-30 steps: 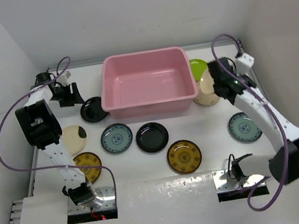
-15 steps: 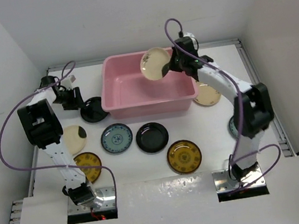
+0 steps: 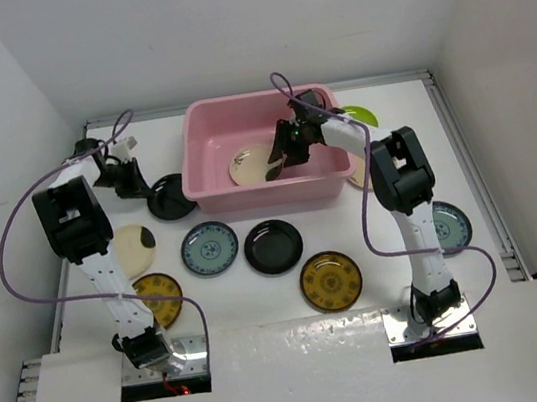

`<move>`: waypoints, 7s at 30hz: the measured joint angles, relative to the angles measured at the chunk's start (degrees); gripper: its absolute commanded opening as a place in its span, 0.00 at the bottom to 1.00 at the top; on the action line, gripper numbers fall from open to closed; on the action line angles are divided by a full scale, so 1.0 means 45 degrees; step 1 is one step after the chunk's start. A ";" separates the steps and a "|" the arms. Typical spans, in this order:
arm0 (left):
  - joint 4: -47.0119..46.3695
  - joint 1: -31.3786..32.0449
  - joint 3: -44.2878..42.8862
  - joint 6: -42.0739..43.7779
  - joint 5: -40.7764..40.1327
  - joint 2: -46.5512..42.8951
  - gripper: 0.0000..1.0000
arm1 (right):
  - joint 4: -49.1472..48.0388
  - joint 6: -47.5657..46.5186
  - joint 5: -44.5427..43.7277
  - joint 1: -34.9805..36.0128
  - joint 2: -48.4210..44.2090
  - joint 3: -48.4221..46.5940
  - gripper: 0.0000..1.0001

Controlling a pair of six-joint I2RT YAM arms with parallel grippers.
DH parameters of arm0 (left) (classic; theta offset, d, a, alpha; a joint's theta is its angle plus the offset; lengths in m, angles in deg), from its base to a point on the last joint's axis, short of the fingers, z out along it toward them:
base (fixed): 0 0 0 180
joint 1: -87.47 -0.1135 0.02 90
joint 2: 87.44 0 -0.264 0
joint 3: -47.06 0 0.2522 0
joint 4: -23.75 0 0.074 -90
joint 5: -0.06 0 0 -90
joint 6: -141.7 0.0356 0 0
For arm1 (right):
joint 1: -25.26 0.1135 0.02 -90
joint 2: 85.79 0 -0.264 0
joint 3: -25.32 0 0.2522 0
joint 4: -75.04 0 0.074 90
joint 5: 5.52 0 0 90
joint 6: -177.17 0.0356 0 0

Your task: Place the plates into the plastic bin on the countertop

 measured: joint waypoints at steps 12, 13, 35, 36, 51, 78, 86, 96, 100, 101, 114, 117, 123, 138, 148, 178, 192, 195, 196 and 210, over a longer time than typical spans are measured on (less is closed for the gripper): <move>0.0709 -0.0325 -0.4566 -0.0874 -0.1404 -0.0155 0.00 | 0.0865 -0.1273 0.0083 -0.0233 -0.2142 -0.0884 0.85; 0.0753 -0.0262 -0.5013 -0.0899 -0.1540 -0.0301 0.00 | 0.0607 -0.1253 -0.0019 -0.0389 -0.2851 -0.0476 0.85; 0.0058 0.6615 -0.8213 -0.2108 -0.0262 0.1656 0.00 | -0.0695 0.1695 -0.2817 -0.7796 -0.8315 0.9602 0.70; 0.0053 0.6581 -0.8029 -0.2137 -0.0364 0.1909 0.00 | -0.0733 0.1588 -0.2589 -0.7825 -0.8004 0.9505 0.70; -0.0622 0.6547 -0.6785 -0.2084 -0.1229 0.2273 0.49 | -0.1549 0.1321 -0.1273 -0.7888 -0.5906 0.9520 0.55; -0.0806 0.5047 -0.8174 -0.1574 -0.1797 0.1569 0.60 | -0.1535 0.1987 -0.8597 -0.5115 -1.1157 1.0953 0.00; -0.0894 0.2739 -0.8004 -0.1593 -0.2137 0.0831 0.76 | -0.1938 0.0097 -1.3425 -0.1787 -1.2415 0.8563 0.00; -0.0272 -0.2113 -0.2297 0.0136 -0.1894 -0.1758 0.76 | -0.2885 -0.3133 -0.6164 -0.0194 -0.7067 0.2492 0.00; 0.0568 -0.3172 0.0617 0.1627 -0.1685 -0.2322 0.76 | -0.1661 -0.3279 -0.2919 -0.0019 -0.3609 -0.0136 0.00; 0.0831 -0.3342 0.1137 0.1962 -0.1622 -0.2380 0.76 | -0.1433 -0.3240 -0.2341 0.0015 -0.3118 -0.0160 0.00; 0.1637 -0.4702 0.3672 0.3959 -0.1020 -0.2924 0.78 | -0.0223 -0.2244 -0.0131 -0.0015 -0.0719 0.0102 0.65; 0.1753 -0.4702 0.3789 0.4201 -0.0835 -0.2968 0.78 | 0.0078 -0.2443 -0.0092 -0.0005 -0.0690 -0.0214 0.71; 0.1870 -0.4663 0.4153 0.4498 -0.0680 -0.3084 0.61 | 0.0554 -0.3011 -0.0345 -0.0019 -0.0704 -0.0413 0.73; 0.3604 -0.4420 0.2584 0.4129 -0.0491 -0.2501 0.00 | -0.0204 -0.2696 -0.0758 -0.1389 -0.4031 0.1248 0.75; 0.1554 -0.1375 -0.8058 0.0350 -0.0670 -0.2419 0.00 | -0.1928 0.0651 -0.2084 -0.5600 -0.6751 0.5095 0.68; -0.0845 0.6246 -0.4911 -0.1729 -0.0291 0.0821 0.37 | -0.4838 0.5425 -0.1753 -0.6659 -0.0559 0.3298 0.63; -0.1156 0.6547 -0.6241 -0.1151 -0.0665 0.1326 0.71 | -0.4702 0.5965 -0.2268 -0.6441 -0.0214 0.3332 0.00; -0.1209 0.6368 -0.6936 -0.1248 -0.0529 0.1326 0.71 | -0.4877 0.5887 -0.2375 -0.6397 -0.0267 0.3458 0.00; -0.1234 0.6241 -0.7169 -0.1307 -0.0457 0.1321 0.71 | -0.4930 0.5833 -0.2458 -0.6358 -0.0355 0.3541 0.00; -0.1010 0.3308 -0.8170 -0.1326 0.0107 0.0826 0.72 | -0.3327 0.2123 -1.2274 -0.2142 -0.6562 0.3861 0.00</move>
